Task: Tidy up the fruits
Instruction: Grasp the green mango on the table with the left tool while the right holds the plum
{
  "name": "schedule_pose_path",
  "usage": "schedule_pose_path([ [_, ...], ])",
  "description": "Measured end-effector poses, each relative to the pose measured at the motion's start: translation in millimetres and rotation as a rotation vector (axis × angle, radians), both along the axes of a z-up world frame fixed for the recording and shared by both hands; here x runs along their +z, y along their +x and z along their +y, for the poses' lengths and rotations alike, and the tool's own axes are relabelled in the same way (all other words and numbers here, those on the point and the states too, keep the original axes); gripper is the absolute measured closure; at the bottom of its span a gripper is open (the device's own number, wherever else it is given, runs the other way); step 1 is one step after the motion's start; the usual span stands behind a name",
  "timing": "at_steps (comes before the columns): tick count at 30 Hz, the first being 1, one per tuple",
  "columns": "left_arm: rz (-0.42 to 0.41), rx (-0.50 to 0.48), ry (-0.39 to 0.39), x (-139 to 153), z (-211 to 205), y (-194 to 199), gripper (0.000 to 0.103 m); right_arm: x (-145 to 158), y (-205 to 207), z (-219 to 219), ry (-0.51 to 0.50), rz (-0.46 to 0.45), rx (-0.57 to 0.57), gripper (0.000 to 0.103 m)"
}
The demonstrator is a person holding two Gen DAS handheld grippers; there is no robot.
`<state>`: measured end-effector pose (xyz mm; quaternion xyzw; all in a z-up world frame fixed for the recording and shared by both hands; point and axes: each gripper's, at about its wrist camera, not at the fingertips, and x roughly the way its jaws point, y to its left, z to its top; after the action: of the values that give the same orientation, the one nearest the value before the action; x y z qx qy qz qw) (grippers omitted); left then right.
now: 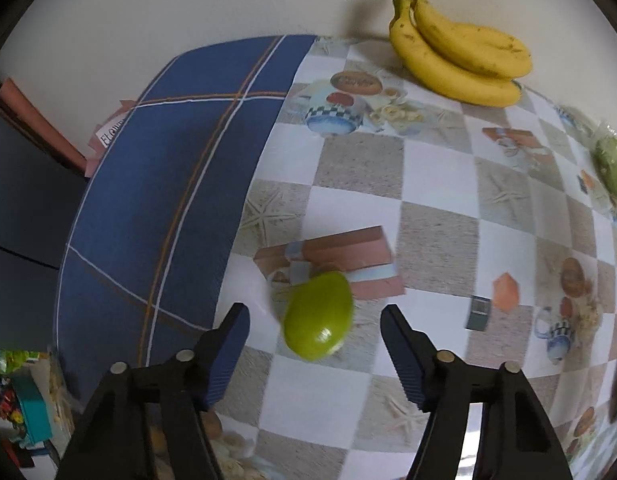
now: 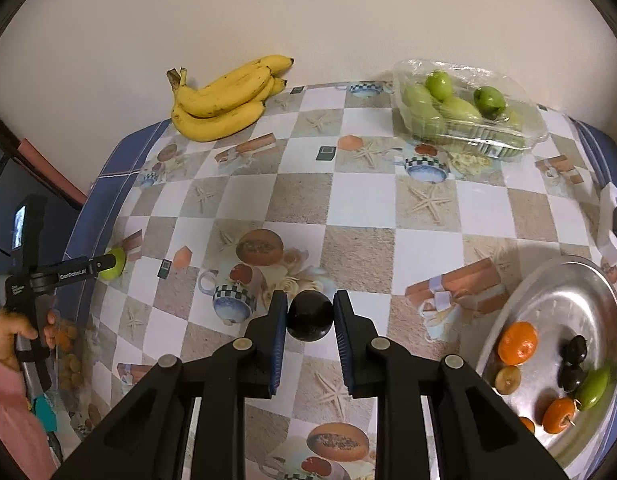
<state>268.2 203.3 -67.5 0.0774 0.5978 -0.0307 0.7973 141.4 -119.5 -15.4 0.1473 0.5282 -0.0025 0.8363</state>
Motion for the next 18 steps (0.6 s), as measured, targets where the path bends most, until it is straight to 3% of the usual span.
schedule_pose_path([
  [8,0.043,-0.039,0.006,-19,2,15,0.052,-14,8,-3,-0.007,0.034,-0.010,0.079],
  [9,0.050,-0.040,0.001,-21,3,16,0.060,-14,7,-4,-0.007,0.036,-0.012,0.079],
  [18,0.056,-0.025,0.013,-14,1,8,0.060,-17,5,-9,0.009,0.051,-0.022,0.079],
])
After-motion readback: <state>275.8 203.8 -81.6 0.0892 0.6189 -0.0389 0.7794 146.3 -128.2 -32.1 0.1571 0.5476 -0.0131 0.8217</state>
